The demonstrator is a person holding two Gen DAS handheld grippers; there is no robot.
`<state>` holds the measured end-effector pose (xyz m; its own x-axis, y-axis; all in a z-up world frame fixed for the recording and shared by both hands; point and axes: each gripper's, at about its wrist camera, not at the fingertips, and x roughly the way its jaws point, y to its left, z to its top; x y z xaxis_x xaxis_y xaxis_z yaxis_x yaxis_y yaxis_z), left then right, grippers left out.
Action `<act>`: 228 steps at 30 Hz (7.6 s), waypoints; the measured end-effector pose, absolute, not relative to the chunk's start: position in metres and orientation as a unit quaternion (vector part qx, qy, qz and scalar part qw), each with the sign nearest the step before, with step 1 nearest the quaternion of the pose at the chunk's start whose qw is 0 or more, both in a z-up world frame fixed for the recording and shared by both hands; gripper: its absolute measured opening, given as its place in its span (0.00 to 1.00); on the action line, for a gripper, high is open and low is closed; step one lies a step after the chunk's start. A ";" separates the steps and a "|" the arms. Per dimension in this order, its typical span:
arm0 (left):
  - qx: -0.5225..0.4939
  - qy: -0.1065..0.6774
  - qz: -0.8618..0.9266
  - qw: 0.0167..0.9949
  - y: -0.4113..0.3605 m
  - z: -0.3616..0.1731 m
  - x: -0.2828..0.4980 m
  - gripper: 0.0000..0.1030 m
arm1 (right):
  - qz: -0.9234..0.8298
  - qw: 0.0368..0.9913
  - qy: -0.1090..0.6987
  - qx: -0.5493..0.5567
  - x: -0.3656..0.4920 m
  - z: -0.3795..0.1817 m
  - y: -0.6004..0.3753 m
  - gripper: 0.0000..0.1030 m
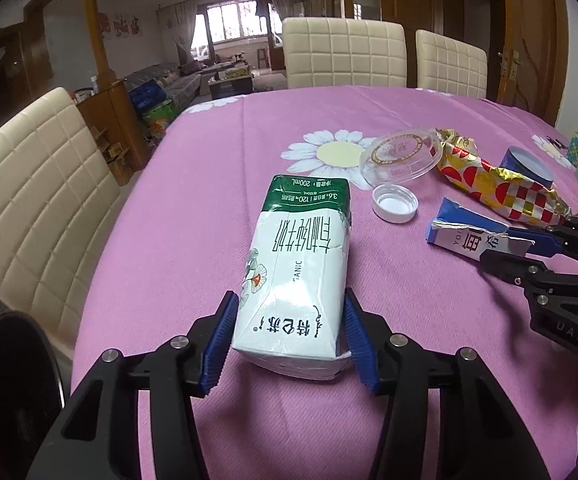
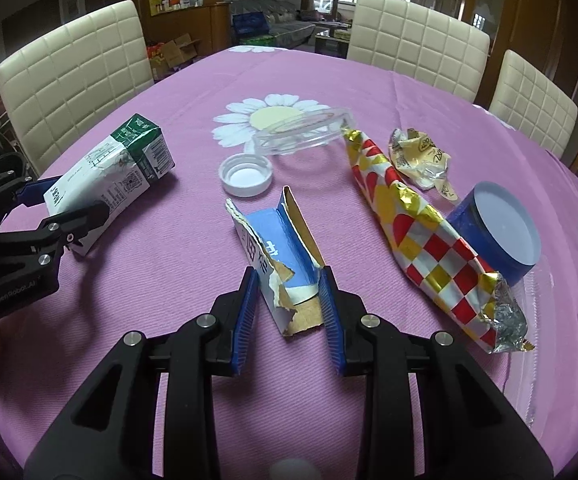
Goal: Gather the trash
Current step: 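Carry the milk carton over the bin with the left tool, then open the left tool to drop the milk carton into the black bin, then move the torn box over the bin and open the right tool, then move both open tools back over the table, then grasp the white bottle cap with the left tool while the right tool grasps the checkered wrapper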
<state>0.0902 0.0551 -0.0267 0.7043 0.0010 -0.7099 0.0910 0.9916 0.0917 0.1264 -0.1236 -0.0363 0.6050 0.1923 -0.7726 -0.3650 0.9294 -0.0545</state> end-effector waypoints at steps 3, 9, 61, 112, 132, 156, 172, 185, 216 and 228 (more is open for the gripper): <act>0.048 0.373 -0.017 0.926 0.061 -0.021 0.077 0.49 | 0.165 0.890 0.411 -0.106 0.121 -0.033 -0.119 0.32; 0.056 0.360 -0.006 0.931 0.067 -0.017 0.061 0.49 | 0.176 0.890 0.405 -0.114 0.111 -0.029 -0.109 0.32; -0.046 0.295 0.270 0.915 0.272 -0.002 -0.043 0.54 | 0.336 0.846 0.356 -0.213 0.056 -0.006 0.059 0.32; -0.075 0.290 0.308 0.903 0.304 -0.008 -0.073 0.80 | 0.418 0.807 0.342 -0.241 0.040 -0.005 0.159 0.32; -0.091 0.286 0.321 0.898 0.323 -0.006 -0.088 0.80 | 0.432 0.814 0.309 -0.235 0.033 0.000 0.197 0.80; -0.027 0.309 0.152 0.939 0.191 0.005 -0.003 0.80 | 0.249 0.887 0.339 -0.189 0.102 0.003 0.012 0.71; -0.008 0.331 -0.007 0.944 0.063 0.004 0.081 0.80 | 0.062 0.913 0.380 -0.133 0.169 -0.012 -0.166 0.63; 0.044 0.367 -0.054 0.928 -0.002 -0.020 0.142 0.80 | 0.090 0.901 0.420 -0.063 0.152 -0.028 -0.188 0.17; 0.067 0.432 -0.084 0.895 -0.030 -0.040 0.197 0.38 | 0.092 0.904 0.416 -0.041 0.156 -0.025 -0.192 0.16; 0.084 0.377 -0.074 0.919 -0.013 -0.005 0.133 0.38 | 0.150 0.902 0.403 -0.045 0.125 -0.007 -0.165 0.16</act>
<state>0.1331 -0.0132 -0.0045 0.7046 -0.0720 -0.7059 0.1989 0.9750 0.0992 0.1252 -0.1652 -0.0074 0.6295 0.2347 -0.7407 -0.3069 0.9509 0.0404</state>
